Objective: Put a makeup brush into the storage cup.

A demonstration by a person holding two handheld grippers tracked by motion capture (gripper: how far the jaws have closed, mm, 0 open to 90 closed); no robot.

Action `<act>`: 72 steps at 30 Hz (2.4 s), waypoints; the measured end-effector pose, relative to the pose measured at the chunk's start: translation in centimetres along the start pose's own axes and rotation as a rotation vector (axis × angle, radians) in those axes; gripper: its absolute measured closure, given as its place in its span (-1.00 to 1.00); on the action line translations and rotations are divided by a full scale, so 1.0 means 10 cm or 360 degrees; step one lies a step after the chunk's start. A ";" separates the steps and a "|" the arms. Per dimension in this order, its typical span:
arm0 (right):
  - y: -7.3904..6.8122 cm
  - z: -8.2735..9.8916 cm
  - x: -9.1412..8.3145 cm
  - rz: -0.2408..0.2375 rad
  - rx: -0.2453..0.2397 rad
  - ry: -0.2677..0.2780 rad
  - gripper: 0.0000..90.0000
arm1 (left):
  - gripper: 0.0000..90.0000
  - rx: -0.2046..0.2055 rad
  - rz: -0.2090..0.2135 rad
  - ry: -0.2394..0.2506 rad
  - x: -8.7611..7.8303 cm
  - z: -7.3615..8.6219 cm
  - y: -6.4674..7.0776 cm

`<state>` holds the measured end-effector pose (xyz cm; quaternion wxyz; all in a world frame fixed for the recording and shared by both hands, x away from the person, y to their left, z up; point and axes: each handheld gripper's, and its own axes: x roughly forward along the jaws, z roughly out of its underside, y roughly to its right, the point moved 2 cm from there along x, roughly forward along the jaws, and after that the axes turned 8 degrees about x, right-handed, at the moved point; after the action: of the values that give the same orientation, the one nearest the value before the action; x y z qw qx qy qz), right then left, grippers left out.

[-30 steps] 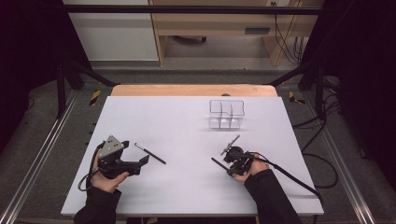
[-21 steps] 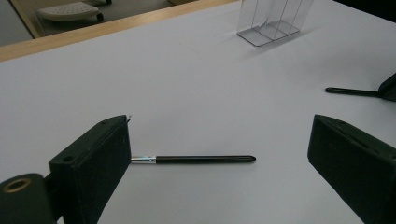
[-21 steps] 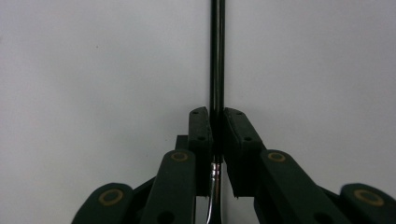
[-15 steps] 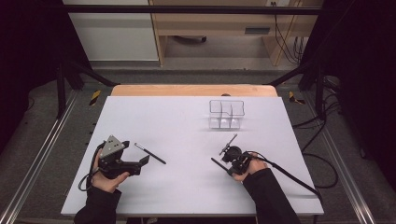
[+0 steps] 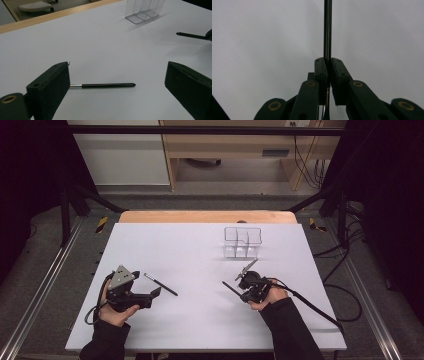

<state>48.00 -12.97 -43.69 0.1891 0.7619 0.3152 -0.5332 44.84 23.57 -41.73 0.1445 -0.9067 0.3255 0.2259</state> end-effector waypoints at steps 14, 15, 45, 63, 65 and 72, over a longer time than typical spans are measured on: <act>-0.14 -0.24 -0.23 -0.0085 -0.0103 0.0141 0.87 | -0.88 0.0067 0.0033 -0.0018 0.01 -0.04 0.04; -0.15 -0.25 -0.24 -0.0087 -0.0112 0.0145 0.87 | -0.88 0.0076 0.0033 -0.0016 0.01 -0.05 0.04; -0.34 -0.50 -0.37 -0.0278 -0.0288 0.0176 0.87 | -0.89 0.0489 0.0160 -0.0116 0.20 -0.45 0.30; -0.44 -0.53 -0.37 -0.0345 -0.0347 0.0094 0.87 | -0.88 0.0743 0.0235 -0.0171 0.31 -0.56 0.54; -0.44 -0.54 -0.37 -0.0353 -0.0351 0.0090 0.87 | -0.88 0.0783 0.0235 -0.0181 0.32 -0.58 0.57; -0.47 -0.57 -0.38 -0.0360 -0.0370 0.0060 0.87 | -0.88 0.0879 0.0254 -0.0196 0.35 -0.63 0.65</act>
<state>47.87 -7.04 -37.90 0.2088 0.7045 0.4619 -0.4968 44.96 14.28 -38.87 0.3871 -0.7892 0.4354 0.1940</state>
